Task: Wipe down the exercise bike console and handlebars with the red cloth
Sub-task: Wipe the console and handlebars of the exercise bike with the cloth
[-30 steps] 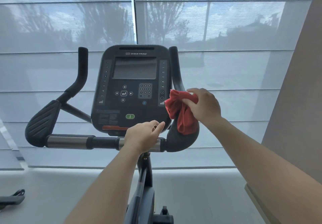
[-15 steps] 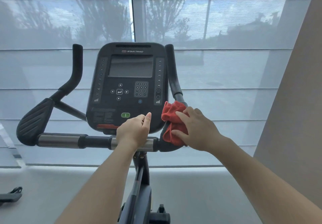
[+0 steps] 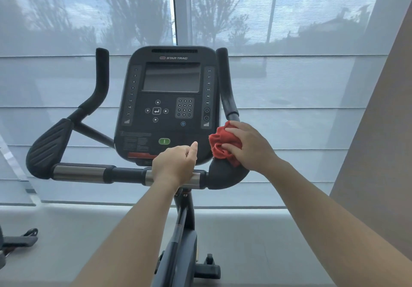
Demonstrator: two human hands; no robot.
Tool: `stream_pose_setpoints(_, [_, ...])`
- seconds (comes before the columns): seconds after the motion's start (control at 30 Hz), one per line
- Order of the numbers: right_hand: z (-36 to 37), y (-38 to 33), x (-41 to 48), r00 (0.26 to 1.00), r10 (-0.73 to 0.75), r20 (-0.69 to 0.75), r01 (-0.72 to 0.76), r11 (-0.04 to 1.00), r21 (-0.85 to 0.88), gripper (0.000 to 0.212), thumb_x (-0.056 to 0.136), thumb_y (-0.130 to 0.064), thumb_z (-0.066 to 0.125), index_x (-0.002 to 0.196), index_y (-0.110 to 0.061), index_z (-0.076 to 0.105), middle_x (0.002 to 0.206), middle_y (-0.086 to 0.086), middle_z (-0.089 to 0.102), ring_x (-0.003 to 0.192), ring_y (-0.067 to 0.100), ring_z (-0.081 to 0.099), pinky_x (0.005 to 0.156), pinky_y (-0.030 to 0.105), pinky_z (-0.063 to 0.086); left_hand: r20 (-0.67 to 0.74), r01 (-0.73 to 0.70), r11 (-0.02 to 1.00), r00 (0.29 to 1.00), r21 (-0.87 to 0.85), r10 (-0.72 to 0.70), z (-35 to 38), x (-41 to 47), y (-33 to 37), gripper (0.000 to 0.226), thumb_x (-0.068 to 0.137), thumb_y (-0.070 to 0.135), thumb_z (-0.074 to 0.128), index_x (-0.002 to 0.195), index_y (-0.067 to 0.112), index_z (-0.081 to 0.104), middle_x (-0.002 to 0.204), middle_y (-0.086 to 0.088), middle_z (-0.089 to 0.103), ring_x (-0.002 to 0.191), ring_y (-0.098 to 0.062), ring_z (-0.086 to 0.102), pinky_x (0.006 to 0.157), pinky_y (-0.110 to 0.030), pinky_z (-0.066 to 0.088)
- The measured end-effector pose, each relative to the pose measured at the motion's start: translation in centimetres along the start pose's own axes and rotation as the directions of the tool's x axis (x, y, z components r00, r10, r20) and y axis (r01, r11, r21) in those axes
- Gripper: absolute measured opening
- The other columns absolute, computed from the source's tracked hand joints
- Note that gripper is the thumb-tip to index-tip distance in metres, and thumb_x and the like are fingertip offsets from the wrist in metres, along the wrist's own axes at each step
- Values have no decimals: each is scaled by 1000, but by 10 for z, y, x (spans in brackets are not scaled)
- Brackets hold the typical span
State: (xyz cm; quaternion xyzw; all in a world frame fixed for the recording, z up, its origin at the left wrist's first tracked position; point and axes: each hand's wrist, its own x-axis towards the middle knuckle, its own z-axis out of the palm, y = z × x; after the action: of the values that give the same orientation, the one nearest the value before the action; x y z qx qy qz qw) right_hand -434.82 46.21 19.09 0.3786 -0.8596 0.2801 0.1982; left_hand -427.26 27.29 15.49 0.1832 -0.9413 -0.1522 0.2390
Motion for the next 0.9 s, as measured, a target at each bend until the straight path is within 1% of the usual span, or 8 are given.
stream_pose_setpoints(0.13, [2,-6,-6,998,0,-57,0,1000,-9,28,86,-27,63,113,-19,65,128,-3,58,123,16,46,93,15,25,-8,4,1000,1000,-4,-4,0,-1,0,58,94,53,18,74,26,65,75,8,68,77,-19,61,66,-31,45])
stream_pose_setpoints(0.2, [3,-8,-16,996,-21,-92,20,1000,-16,21,84,-24,64,105,-20,68,119,-2,64,115,19,52,87,14,27,-15,4,1000,1000,-7,-4,0,-2,0,57,94,54,19,73,26,65,75,8,68,78,-19,61,67,-31,45])
stream_pose_setpoints(0.3, [3,-5,-26,992,-40,-118,43,999,25,20,83,-23,67,102,-20,70,115,-3,66,108,19,56,84,10,27,-12,4,1000,1000,-7,-4,-2,0,1,56,93,53,20,74,25,65,75,8,68,77,-19,61,65,-30,44])
stream_pose_setpoints(0.43, [-2,-1,-3,995,-58,-80,62,997,50,18,85,-23,63,101,-20,70,110,-6,66,104,15,56,82,17,36,-20,21,999,1000,-34,-22,-1,3,1,59,94,54,20,73,23,66,72,6,68,75,-18,61,62,-29,41])
stream_pose_setpoints(0.57, [-7,4,34,998,-48,-39,49,998,31,10,85,-21,61,90,-15,68,93,-4,64,97,19,57,79,25,40,-27,40,997,999,-59,-42,-2,4,1,61,93,55,20,75,20,67,70,5,68,75,-18,61,62,-29,42])
stream_pose_setpoints(0.67, [-3,8,44,998,-59,7,59,997,-43,15,88,-27,57,94,-18,68,100,-1,65,103,18,53,84,28,39,-39,49,996,998,-80,-52,-2,4,0,61,92,57,21,74,20,66,69,5,67,74,-18,61,63,-30,44])
stream_pose_setpoints(0.8, [-4,8,39,990,-127,65,134,985,-105,20,88,-37,56,98,-26,68,98,-6,66,96,16,54,76,26,36,-80,40,992,995,-122,-50,-3,2,1,58,93,56,20,76,21,63,69,5,67,73,-17,61,64,-31,45])
stream_pose_setpoints(0.9, [-6,5,33,979,-171,114,182,979,-95,20,89,-36,56,98,-24,69,97,-6,66,97,17,55,78,29,41,-120,46,986,991,-161,-66,-3,0,1,58,94,55,19,76,21,62,68,5,67,73,-17,61,62,-30,43])
